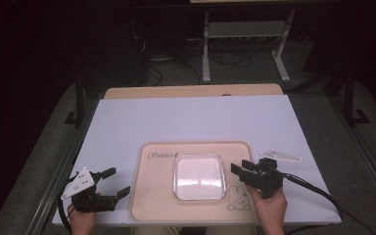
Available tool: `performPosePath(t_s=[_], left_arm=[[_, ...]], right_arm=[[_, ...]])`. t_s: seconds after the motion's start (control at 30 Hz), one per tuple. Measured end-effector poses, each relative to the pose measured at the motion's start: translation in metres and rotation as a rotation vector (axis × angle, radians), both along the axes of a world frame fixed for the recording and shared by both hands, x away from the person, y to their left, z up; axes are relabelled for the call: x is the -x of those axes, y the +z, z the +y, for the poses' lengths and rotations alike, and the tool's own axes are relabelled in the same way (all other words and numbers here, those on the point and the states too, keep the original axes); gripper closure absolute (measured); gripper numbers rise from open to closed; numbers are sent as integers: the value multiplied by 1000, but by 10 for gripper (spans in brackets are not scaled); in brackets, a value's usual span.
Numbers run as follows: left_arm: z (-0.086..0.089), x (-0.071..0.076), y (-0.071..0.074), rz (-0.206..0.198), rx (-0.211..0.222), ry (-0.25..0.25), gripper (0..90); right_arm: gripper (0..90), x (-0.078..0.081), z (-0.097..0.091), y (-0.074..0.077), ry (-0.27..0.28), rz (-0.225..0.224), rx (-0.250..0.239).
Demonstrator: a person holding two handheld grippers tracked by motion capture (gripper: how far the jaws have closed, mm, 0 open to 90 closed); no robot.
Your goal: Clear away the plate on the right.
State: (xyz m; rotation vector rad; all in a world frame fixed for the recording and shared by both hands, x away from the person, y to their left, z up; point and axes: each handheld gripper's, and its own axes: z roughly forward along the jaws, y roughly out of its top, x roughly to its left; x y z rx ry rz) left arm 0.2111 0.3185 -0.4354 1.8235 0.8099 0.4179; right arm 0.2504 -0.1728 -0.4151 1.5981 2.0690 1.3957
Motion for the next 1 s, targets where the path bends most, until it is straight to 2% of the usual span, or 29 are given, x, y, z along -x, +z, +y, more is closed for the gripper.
performPosePath(t_s=[0.03, 0.13, 0.17, 0.2, 0.27, 0.3, 0.33, 0.37, 0.4, 0.5, 0.53, 0.6, 0.77, 1.0], left_arm=[[0, 0, 0, 0, -2, 0, 139], [0, 0, 0, 2, -4, 1, 140], [0, 0, 0, 0, -6, -1, 140], [0, 0, 0, 0, -6, -1, 140], [0, 0, 0, 1, -12, -2, 140], [0, 0, 0, 2, -13, -2, 140], [-1, -1, 0, 2, -13, -2, 140], [-1, -1, 0, 3, -19, -4, 140], [-1, -1, -1, 2, -18, -6, 140], [-2, -1, -1, 7, -17, -5, 140], [-2, -1, -1, 6, -16, -3, 140], [-1, -1, -1, 6, -17, -1, 140], [-1, -1, -1, 5, -21, 1, 140], [-3, -2, -2, 12, -33, -3, 140]], right_arm=[[423, -2, -2, 1, 10, -20, 10], [397, -4, -4, 3, 23, -43, 24], [388, -6, -7, 5, 42, -73, 30], [388, -6, -7, 5, 42, -73, 30], [355, -8, -11, 9, 70, -125, 52], [355, -8, -11, 9, 70, -125, 52], [339, -8, -13, 10, 78, -144, 63], [311, -9, -16, 12, 94, -189, 94], [311, -9, -16, 12, 94, -189, 94], [272, -10, -23, 17, 115, -265, 134], [272, -10, -23, 17, 115, -265, 134], [265, -10, -30, 19, 133, -303, 150], [255, -11, -45, 21, 140, -331, 161], [239, -3, -67, 21, 135, -363, 192]])
